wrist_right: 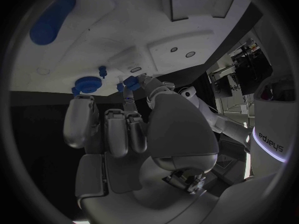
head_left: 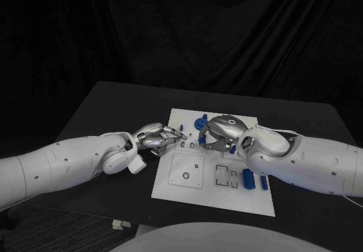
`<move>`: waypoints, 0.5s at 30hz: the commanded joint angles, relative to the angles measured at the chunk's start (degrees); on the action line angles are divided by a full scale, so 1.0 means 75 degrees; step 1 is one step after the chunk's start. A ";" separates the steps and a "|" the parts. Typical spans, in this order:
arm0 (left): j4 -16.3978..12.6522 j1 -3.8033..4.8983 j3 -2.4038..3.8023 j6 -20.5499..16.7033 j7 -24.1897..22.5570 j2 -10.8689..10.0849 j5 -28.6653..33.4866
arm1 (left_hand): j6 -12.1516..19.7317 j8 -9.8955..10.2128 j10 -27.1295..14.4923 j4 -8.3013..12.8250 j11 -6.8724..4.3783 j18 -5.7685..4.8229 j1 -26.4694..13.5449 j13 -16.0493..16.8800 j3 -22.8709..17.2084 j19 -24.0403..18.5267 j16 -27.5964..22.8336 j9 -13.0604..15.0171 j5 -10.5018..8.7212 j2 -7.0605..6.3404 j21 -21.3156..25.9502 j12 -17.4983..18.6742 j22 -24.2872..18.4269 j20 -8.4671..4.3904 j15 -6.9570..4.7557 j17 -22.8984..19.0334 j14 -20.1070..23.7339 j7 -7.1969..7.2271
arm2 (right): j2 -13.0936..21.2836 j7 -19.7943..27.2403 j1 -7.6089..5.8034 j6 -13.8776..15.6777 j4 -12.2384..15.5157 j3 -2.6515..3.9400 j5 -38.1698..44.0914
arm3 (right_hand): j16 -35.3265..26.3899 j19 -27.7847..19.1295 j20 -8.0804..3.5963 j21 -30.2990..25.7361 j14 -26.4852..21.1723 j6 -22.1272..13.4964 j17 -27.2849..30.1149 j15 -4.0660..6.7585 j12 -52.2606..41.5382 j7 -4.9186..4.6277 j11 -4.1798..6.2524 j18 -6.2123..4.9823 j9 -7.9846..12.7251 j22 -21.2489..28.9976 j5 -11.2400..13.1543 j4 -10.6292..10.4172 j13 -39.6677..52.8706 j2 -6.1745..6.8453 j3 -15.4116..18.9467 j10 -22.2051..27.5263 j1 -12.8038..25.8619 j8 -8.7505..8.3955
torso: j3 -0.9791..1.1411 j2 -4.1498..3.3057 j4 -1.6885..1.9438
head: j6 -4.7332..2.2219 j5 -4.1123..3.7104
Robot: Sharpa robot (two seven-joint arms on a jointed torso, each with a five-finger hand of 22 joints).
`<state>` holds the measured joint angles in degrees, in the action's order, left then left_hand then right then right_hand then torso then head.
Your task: Assemble the parts on the task board
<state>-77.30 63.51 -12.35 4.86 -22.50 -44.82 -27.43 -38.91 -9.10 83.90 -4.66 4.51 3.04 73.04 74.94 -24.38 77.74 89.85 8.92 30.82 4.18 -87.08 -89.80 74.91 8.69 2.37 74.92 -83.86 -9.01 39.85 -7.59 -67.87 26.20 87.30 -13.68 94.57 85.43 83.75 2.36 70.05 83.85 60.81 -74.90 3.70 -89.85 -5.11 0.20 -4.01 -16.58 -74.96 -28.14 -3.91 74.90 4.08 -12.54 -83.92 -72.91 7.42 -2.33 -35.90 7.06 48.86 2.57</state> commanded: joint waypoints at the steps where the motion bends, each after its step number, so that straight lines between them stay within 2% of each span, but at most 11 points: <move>1: -0.0002 0.0007 0.0005 0.0128 0.0054 0.0044 0.0022 | -0.0040 -0.0030 0.0813 0.0019 0.0035 -0.0076 -0.0064 0.2008 -0.0008 -0.0026 0.0020 0.0006 0.0036 -0.0017 0.0023 -0.0027 0.0995 0.0021 0.0031 0.2010 -0.0819 -0.0036 | 0.0031 0.0169 -0.0011 0.0437 0.0050 0.0009 -0.0500 | 0.0025 0.0049 -0.0018 0.0040 0.0686 0.0233 -0.1442 0.0064 -0.0020 0.0152 0.0056 0.0028 -0.0006 -0.1348 -0.0074 -0.0049 0.2013 -0.0023 0.0005 -0.0811 0.0062 0.0037 | -0.0002 -0.0001 -0.0025 | 0.0003 0.0015; 3: 0.0007 0.0005 0.0005 0.0150 0.0086 0.0069 0.0022 | -0.0037 -0.0024 0.0813 0.0017 0.0039 -0.0075 -0.0066 0.2008 -0.0020 -0.0030 0.0020 0.0005 0.0038 -0.0003 0.0024 -0.0027 0.0994 0.0023 0.0034 0.2010 -0.0819 -0.0040 | 0.0049 0.0179 -0.0012 0.0427 0.0059 0.0010 -0.0541 | 0.0027 0.0052 -0.0019 0.0049 0.0687 0.0237 -0.1444 0.0065 -0.0020 0.0154 0.0058 0.0030 -0.0007 -0.1350 -0.0076 -0.0052 0.2013 -0.0025 0.0005 -0.0811 0.0065 0.0038 | 0.0005 0.0000 -0.0002 | -0.0001 0.0010; 9: 0.0034 -0.0003 0.0005 0.0213 0.0148 0.0142 0.0022 | 0.0029 0.0029 0.0813 0.0027 0.0060 -0.0070 -0.0074 0.2008 -0.0058 -0.0061 0.0020 -0.0013 0.0042 0.0010 0.0034 -0.0027 0.0982 0.0033 0.0049 0.2010 -0.0819 -0.0070 | 0.0073 0.0199 -0.0014 0.0346 0.0077 0.0011 -0.0604 | 0.0025 0.0055 -0.0031 0.0059 0.0686 0.0176 -0.1441 0.0074 -0.0020 0.0146 0.0061 0.0031 0.0010 -0.1351 -0.0112 -0.0064 0.2013 -0.0026 -0.0008 -0.0811 0.0075 -0.0014 | 0.0011 0.0002 0.0002 | -0.0007 0.0000; 15: 0.0052 -0.0008 0.0005 0.0246 0.0153 0.0198 0.0022 | 0.0076 0.0073 0.0813 0.0034 0.0077 -0.0068 -0.0085 0.2008 -0.0080 -0.0077 0.0020 -0.0027 0.0041 0.0008 0.0040 -0.0027 0.0977 0.0043 0.0063 0.2010 -0.0819 -0.0091 | 0.0073 0.0184 -0.0012 0.0158 0.0085 0.0011 -0.0617 | 0.0030 0.0054 -0.0034 0.0055 0.0687 0.0118 -0.1445 0.0071 -0.0020 0.0129 0.0051 0.0031 0.0028 -0.1349 -0.0120 -0.0070 0.2013 -0.0021 -0.0017 -0.0811 0.0080 -0.0060 | 0.0008 0.0000 0.0008 | 0.0033 -0.0021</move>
<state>-76.85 63.49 -12.35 5.68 -21.18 -43.47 -27.43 -38.48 -8.75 84.10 -4.34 4.71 3.04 73.04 74.94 -24.70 77.53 89.85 8.76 30.82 4.18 -87.08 -89.80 74.91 8.90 2.57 74.92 -84.06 -9.43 40.34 -6.55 -67.89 27.60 87.75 -13.65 90.62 85.43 83.75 2.36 70.27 84.05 61.01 -74.90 3.89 -89.85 -5.30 0.32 -4.01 -16.46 -74.96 -28.83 -4.13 74.90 4.07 -12.65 -84.04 -72.64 7.15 -2.28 -35.88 7.09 49.00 2.46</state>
